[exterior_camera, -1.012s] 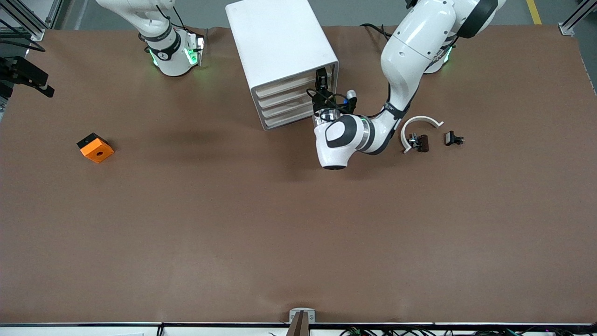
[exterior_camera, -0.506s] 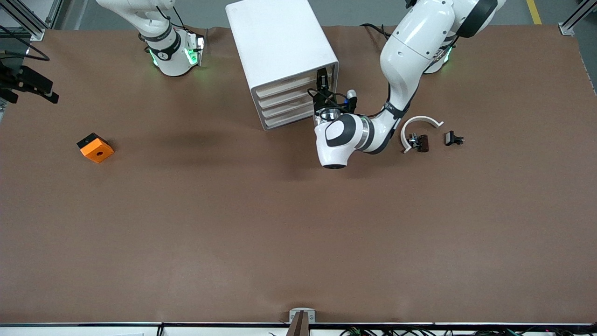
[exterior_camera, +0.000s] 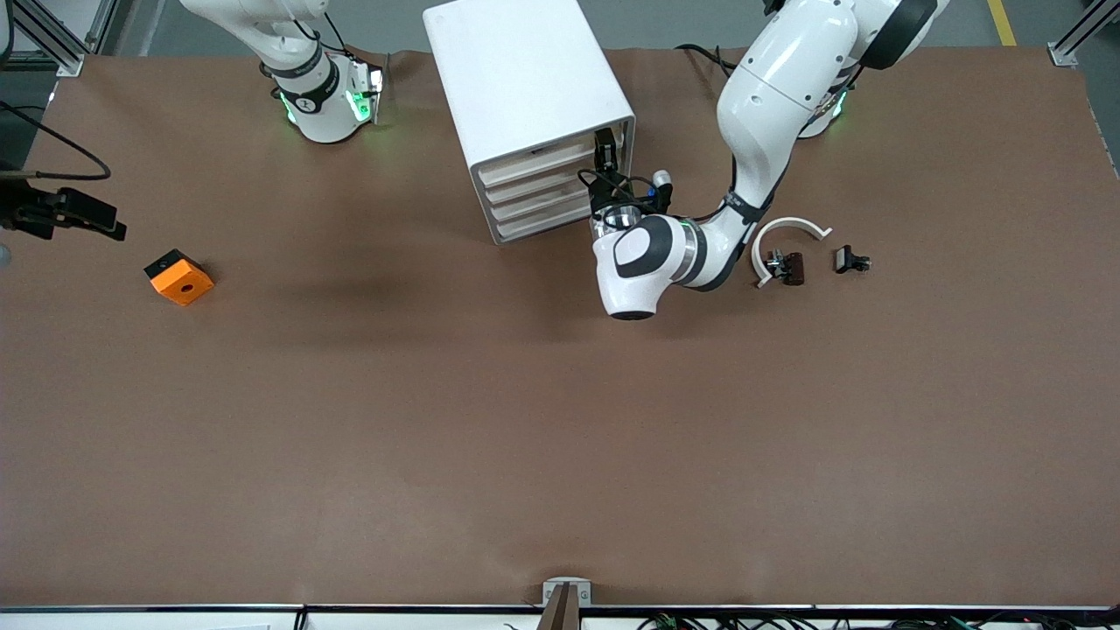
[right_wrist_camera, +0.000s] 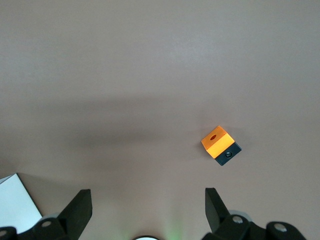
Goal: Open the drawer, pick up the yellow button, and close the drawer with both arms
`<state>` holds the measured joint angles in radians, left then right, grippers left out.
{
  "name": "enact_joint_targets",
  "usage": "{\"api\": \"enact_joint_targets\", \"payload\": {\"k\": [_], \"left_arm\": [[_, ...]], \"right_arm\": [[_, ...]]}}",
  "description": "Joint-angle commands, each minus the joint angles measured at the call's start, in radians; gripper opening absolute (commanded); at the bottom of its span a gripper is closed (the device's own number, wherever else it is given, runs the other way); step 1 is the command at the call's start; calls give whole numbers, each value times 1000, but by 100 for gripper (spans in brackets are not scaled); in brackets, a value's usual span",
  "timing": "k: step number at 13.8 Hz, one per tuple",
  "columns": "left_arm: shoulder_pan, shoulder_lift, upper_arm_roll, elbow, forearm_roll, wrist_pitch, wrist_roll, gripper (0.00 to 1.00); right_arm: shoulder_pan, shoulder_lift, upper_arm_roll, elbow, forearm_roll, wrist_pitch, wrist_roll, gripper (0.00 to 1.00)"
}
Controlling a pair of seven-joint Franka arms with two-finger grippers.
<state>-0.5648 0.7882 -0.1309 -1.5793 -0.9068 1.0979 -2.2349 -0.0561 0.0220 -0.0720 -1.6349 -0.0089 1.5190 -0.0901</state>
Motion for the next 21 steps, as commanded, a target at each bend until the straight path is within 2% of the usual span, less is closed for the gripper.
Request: {"api": "enact_joint_targets", "payload": {"k": [1, 6, 8, 10, 15, 19, 21], "left_arm": [[26, 2, 11, 53, 16, 27, 1, 0], [109, 29, 19, 97, 19, 31, 0, 0], [123, 35, 57, 127, 19, 48, 1, 0], [134, 40, 85, 147, 17, 50, 3, 0], [152, 45, 85, 147, 25, 53, 8, 0], [152, 46, 85, 147, 28, 63, 9, 0], [155, 46, 85, 147, 45, 65, 24, 7]], "right_arm": [[-24, 59, 3, 50, -13, -14, -5, 100], [-36, 79, 3, 50, -2, 3, 1, 100], [-28, 78, 4, 50, -2, 1, 13, 100], [-24, 78, 4, 50, 1, 4, 58, 100], [-14, 75, 15, 50, 6, -3, 182, 100], [152, 49, 15, 50, 10, -23, 470, 100], [228, 32, 17, 50, 65, -43, 587, 100]]}}
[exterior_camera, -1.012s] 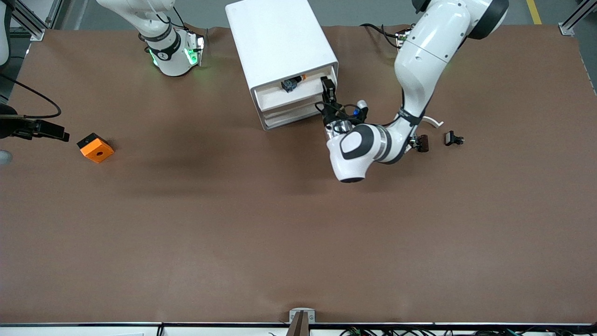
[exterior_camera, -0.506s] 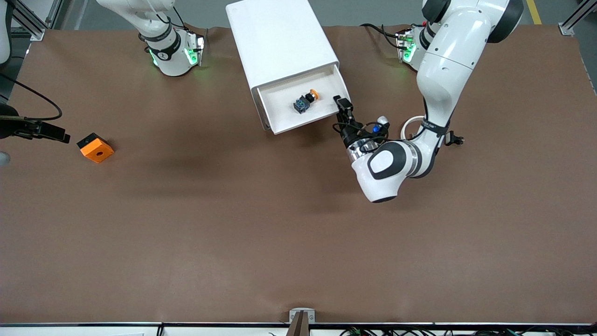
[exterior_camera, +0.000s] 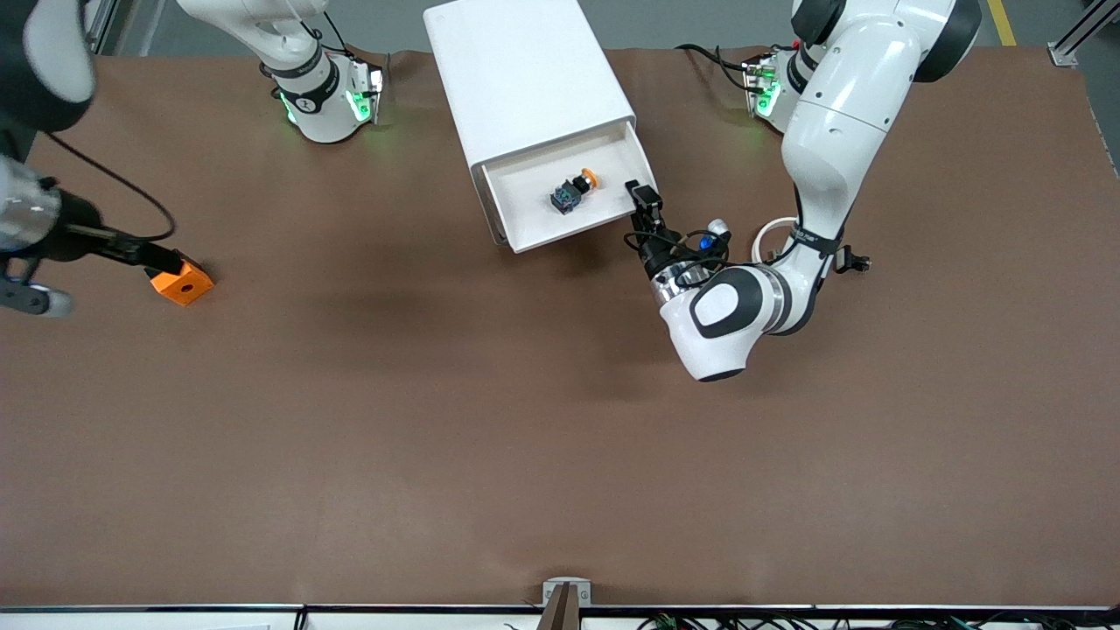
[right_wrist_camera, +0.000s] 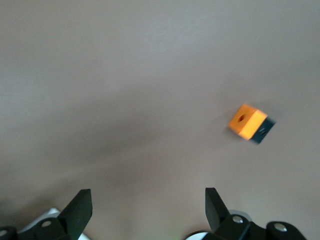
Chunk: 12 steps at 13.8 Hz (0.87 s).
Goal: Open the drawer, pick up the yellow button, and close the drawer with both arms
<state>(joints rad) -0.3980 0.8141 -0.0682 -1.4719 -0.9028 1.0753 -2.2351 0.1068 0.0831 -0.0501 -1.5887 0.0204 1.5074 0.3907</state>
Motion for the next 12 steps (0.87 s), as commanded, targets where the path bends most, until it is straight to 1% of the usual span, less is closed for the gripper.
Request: {"api": "enact_joint_targets", "payload": {"k": [1, 3, 4, 5, 7, 9, 12], "left_arm": [[-12, 20, 22, 39, 57, 87, 44, 16], [-1, 19, 22, 41, 70, 87, 135, 62], [4, 17, 22, 42, 71, 87, 191, 88], [4, 17, 22, 47, 77, 87, 256, 100], [4, 17, 22, 79, 111, 87, 362, 100], [5, 13, 22, 87, 128, 87, 457, 100], [19, 5, 22, 125, 177, 87, 618, 100]], "right_arm": [[103, -34, -5, 6, 52, -35, 153, 100], [196, -36, -4, 25, 65, -38, 313, 100], [259, -36, -5, 36, 66, -41, 398, 100], [314, -34, -5, 48, 66, -41, 483, 100], [405, -31, -7, 64, 66, -33, 618, 100], [474, -29, -7, 69, 67, -23, 735, 100], [557, -22, -7, 69, 69, -10, 845, 100]]}}
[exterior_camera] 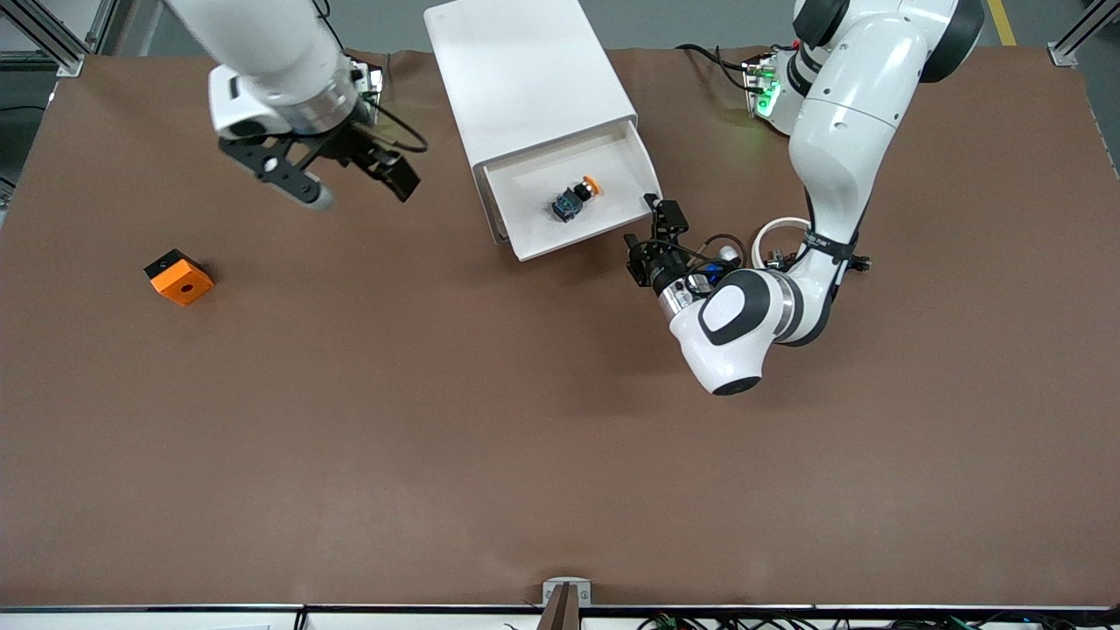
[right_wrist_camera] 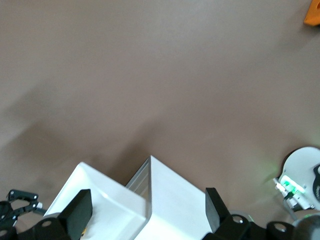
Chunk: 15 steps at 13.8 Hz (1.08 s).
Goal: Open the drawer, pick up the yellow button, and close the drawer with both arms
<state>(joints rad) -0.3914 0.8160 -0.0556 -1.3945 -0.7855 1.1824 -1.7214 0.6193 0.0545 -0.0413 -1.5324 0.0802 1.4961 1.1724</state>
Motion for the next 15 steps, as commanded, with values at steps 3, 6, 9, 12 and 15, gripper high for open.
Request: {"api": "enact_joint_targets", "payload": {"k": [3, 6, 9, 12, 15], "left_arm": [[25, 2, 10, 101, 87, -20, 212, 100], [25, -21, 0, 101, 78, -21, 197, 100], [20, -24, -3, 100, 57, -21, 62, 100], [16, -23, -1, 97, 5, -21, -105, 100], [29, -23, -36, 88, -72, -33, -220, 100]], "right_arm": [[127, 37, -15, 11, 13, 9, 127, 100], [207, 93, -17, 11, 33, 80, 214, 100], [246, 145, -17, 12, 29, 162, 280, 100], [255, 203, -17, 58, 32, 165, 294, 100], [289, 251, -17, 83, 27, 188, 306, 100]]}}
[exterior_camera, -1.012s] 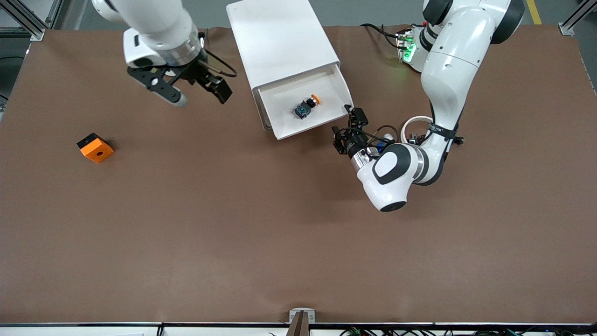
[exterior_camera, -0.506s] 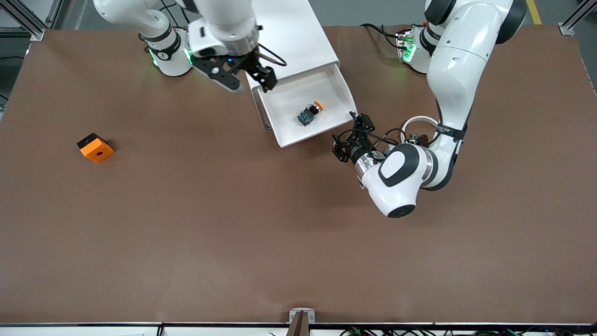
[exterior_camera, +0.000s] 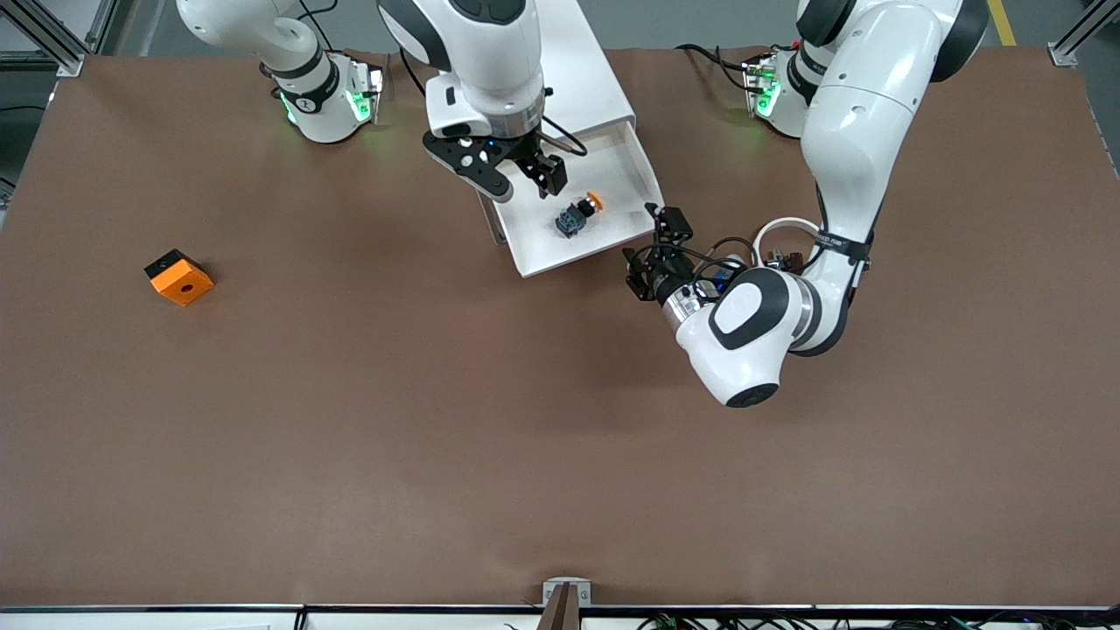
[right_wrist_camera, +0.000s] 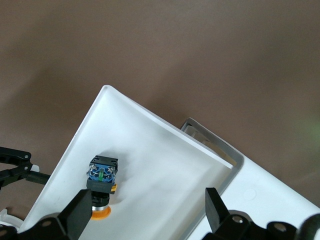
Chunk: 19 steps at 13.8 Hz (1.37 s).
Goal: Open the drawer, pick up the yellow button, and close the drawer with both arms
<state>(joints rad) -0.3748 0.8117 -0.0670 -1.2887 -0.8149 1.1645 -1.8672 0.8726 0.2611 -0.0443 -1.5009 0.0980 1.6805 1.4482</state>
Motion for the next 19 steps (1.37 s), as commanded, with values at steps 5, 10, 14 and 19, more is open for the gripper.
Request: {"api": "enact_joint_targets", "payload": {"k": [5, 10, 14, 19], "left_arm": [[34, -19, -25, -15, -52, -51, -110, 100], [89, -19, -33, 15, -17, -69, -11, 100], [100, -20, -22, 64, 81, -63, 291, 100], [93, -51, 4, 80, 160, 10, 711, 100]], "right_arm": [[68, 113, -15, 53, 2, 126, 125, 100], [75, 145, -17, 53, 0, 183, 172, 100], [66, 179, -20, 54, -9, 222, 167, 100], [65, 208, -20, 62, -14, 231, 167, 100]]}}
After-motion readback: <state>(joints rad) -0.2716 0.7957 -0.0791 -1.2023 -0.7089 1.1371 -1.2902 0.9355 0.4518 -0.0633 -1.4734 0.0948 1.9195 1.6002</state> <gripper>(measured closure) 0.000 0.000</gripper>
